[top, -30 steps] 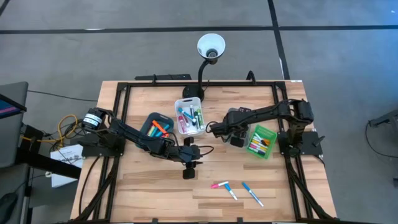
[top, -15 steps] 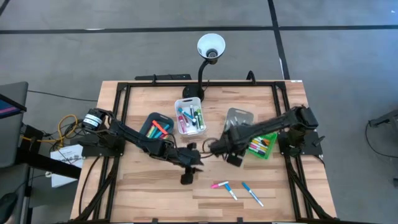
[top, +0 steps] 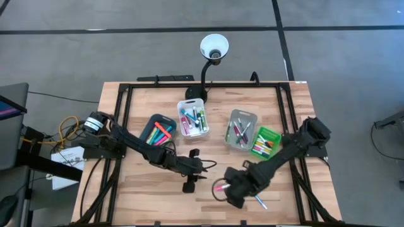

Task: Pick & Place Markers
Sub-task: Put the light blue mini dry erase marker into the gray bin

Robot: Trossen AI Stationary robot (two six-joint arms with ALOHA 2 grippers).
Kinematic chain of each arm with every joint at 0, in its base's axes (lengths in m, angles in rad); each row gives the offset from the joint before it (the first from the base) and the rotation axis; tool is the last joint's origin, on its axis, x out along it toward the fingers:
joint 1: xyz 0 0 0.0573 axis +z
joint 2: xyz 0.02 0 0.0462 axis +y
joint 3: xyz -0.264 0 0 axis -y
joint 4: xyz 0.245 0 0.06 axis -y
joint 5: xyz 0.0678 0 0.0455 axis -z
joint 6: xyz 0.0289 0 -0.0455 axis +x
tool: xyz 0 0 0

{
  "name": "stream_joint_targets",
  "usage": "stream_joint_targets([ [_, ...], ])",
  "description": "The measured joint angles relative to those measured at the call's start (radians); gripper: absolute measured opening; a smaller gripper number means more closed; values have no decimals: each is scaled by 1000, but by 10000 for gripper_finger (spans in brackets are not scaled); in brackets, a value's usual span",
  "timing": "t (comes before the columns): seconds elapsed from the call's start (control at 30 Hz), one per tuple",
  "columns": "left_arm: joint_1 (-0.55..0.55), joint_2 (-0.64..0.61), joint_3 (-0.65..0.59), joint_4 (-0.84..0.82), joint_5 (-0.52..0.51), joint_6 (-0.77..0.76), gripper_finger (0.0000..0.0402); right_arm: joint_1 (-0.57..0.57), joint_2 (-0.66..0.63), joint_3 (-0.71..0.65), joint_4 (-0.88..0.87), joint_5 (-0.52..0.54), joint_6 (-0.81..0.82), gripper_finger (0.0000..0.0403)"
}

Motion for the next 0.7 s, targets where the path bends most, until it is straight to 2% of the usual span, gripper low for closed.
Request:
stream_joint_targets([
  [0.23,16,0,0,-1,-1,0,127,84,0,-1,-111,-41,162,108],
  [0.5,21,0,0,-1,0,7,127,124,0,-145,54,-146,259,107],
  [0.6,21,0,0,-1,0,8,127,122,0,-199,14,-123,351,107],
  [0.7,27,0,0,-1,0,13,127,113,1,-228,48,-128,347,107],
])
